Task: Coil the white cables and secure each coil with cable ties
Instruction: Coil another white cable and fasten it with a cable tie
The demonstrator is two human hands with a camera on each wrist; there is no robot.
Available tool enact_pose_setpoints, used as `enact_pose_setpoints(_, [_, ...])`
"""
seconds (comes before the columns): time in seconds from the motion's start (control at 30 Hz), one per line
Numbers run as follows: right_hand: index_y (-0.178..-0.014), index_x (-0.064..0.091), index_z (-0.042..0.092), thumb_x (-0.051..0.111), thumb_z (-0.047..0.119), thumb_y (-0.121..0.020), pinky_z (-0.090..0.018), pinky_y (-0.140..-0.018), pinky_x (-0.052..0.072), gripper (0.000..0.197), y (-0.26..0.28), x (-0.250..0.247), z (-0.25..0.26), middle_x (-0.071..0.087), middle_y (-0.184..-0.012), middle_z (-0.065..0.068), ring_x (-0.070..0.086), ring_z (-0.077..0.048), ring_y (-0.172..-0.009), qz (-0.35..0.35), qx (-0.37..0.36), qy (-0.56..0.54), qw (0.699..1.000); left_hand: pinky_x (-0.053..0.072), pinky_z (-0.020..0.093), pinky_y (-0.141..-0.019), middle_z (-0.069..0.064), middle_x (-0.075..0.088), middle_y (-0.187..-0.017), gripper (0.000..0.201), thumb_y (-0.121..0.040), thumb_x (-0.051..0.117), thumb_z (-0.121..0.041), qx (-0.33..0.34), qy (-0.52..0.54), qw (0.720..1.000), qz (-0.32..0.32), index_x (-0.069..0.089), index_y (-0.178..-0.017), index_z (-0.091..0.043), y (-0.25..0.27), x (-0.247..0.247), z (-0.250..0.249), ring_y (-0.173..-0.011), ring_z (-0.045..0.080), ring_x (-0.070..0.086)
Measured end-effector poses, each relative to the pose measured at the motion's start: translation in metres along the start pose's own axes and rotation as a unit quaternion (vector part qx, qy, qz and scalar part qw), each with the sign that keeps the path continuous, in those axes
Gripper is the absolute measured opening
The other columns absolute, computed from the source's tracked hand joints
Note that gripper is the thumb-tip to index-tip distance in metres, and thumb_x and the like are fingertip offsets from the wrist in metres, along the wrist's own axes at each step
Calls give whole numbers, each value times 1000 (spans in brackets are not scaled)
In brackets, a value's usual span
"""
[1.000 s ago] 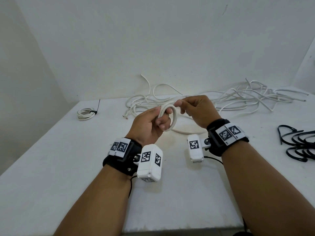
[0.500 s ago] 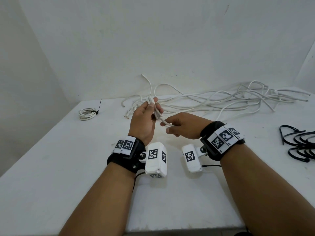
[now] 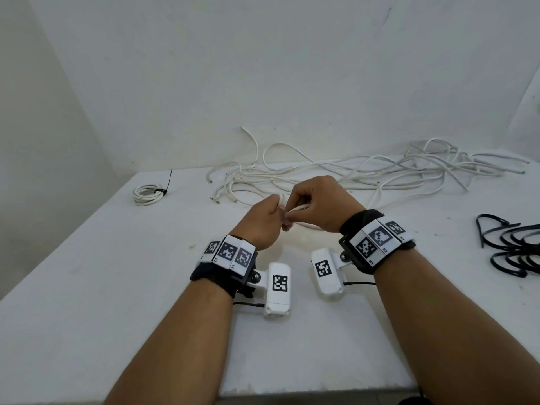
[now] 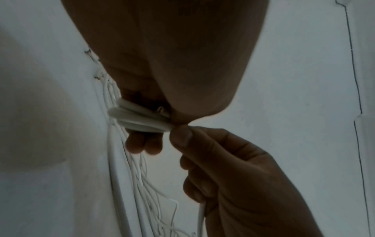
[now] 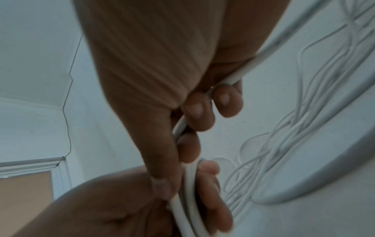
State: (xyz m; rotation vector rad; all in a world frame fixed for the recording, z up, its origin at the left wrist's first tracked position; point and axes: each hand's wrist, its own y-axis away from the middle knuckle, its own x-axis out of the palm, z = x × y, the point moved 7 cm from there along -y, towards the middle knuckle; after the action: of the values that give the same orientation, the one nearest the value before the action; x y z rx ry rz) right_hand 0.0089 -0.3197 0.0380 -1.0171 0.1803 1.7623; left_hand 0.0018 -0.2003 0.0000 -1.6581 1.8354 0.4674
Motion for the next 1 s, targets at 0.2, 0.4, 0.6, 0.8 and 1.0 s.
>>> enact_pose_setpoints(0.2, [-69,69,14,89,12,-67,-18,-59,47,20,3,-16,-1,68,-61,1,61,-6,-58,-43,-36,-73,996,37,15,-56,6,60,-64,36,-99,35,-12,31,162,986,37,57,-71,-10,12,1,-12,-56,10,49])
enact_pose_setpoints(0.4, [-75,75,12,84,15,-75,-19,-55,42,10,7,-29,5,69,-61,6,56,-12,-54,-75,-51,-105,990,14,37,-58,4,39,-56,29,-93,40,-18,14,362,931,50,59,-95,4,9,6,-11,-52,19,38])
enact_pose_setpoints(0.6, [-74,75,18,85,22,-74,-14,-53,34,10,8,-36,3,63,-62,17,40,-9,-52,-106,-46,-88,989,11,40,-63,1,36,-54,32,-96,40,-23,6,394,918,48,60,-89,1,10,4,-10,-51,17,32])
enact_pose_setpoints(0.8, [-74,73,27,77,27,-83,-20,-51,38,11,8,-51,-13,64,-61,19,45,-9,-47,-143,-16,-89,986,31,22,-55,-2,31,-52,57,-106,23,-33,22,437,895,87,65,-95,4,12,-1,-15,-50,15,32])
enact_pose_setpoints(1.0, [-66,68,22,63,33,-96,-18,-50,40,32,5,-33,-6,56,-50,16,45,-6,-44,-108,0,-76,991,33,19,-55,-5,32,-53,50,-103,27,-30,68,562,823,51,58,-102,8,10,-11,-25,-49,10,36])
